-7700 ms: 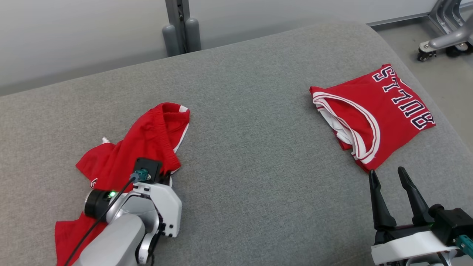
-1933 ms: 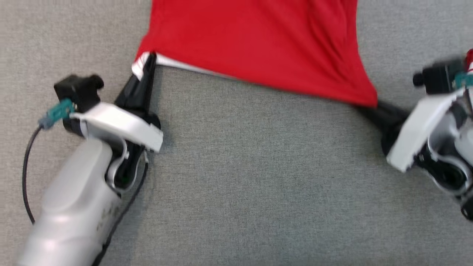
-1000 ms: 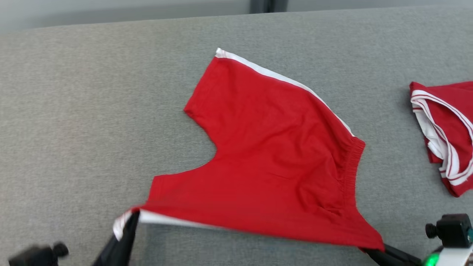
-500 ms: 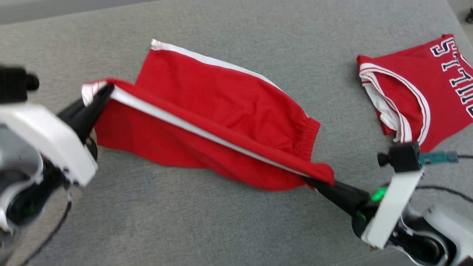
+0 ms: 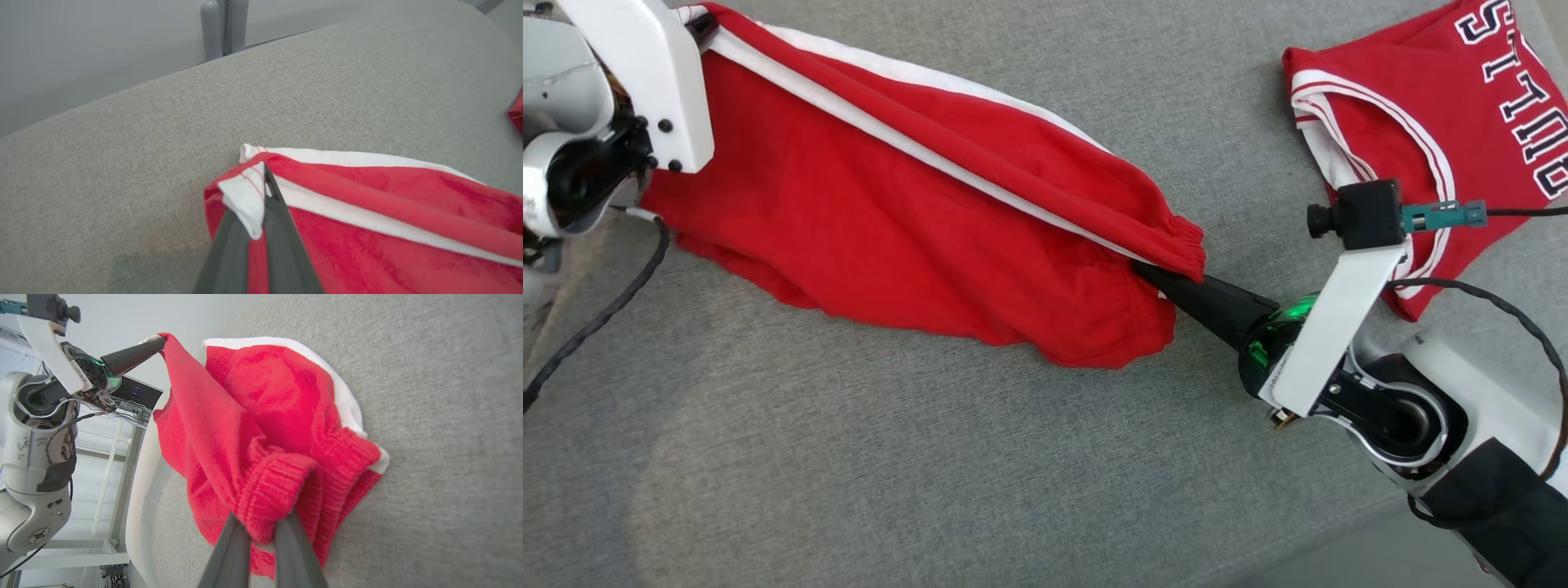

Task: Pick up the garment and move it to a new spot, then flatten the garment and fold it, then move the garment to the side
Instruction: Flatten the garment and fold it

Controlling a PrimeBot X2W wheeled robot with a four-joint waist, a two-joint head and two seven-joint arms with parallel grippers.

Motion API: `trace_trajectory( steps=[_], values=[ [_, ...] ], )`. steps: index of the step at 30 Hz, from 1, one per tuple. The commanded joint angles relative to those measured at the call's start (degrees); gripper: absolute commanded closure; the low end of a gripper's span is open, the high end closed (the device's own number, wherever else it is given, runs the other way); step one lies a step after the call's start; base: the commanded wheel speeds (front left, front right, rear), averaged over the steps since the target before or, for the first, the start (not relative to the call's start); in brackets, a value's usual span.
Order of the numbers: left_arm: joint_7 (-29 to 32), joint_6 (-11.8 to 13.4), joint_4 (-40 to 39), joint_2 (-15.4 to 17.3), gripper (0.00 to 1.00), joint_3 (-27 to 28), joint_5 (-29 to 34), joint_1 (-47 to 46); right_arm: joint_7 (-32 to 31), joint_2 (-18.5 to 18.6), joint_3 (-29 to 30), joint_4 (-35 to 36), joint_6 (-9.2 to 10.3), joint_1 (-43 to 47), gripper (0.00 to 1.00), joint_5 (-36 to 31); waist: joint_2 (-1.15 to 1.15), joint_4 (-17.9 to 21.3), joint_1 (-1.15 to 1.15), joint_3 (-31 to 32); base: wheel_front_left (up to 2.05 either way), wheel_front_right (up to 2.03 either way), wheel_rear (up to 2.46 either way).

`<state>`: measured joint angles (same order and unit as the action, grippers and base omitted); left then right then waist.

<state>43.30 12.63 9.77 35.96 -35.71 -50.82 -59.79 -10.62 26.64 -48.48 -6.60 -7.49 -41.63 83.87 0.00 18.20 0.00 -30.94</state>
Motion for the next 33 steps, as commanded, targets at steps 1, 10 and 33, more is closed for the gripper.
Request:
trace_trajectory(
  steps=[1,10,33],
  values=[
    [-0.4,-0.5,1.5,-0.1,1.00,-0.1,0.7,-1.6,0.6,-0.2,0.0,-0.5,0.00,-0.6,1.00,0.4,0.00,0.7,0.00,-0.7,0.00,0.00,0.00],
    [-2.0,-2.2,10.4,-1.9,1.00,-1.6,2.6,-5.2,4.8,-1.3,0.1,-3.6,0.01,-1.8,0.90,0.3,0.00,1.5,0.00,-0.9,0.00,0.00,0.00],
    [-32.1,-0.8,1.3,-2.3,0.00,7.3,1.0,19.0,25.8,4.3,17.3,-8.6,0.00,10.1,0.00,-38.9,0.00,-0.8,0.00,10.8,0.00,0.00,0.00]
  ],
)
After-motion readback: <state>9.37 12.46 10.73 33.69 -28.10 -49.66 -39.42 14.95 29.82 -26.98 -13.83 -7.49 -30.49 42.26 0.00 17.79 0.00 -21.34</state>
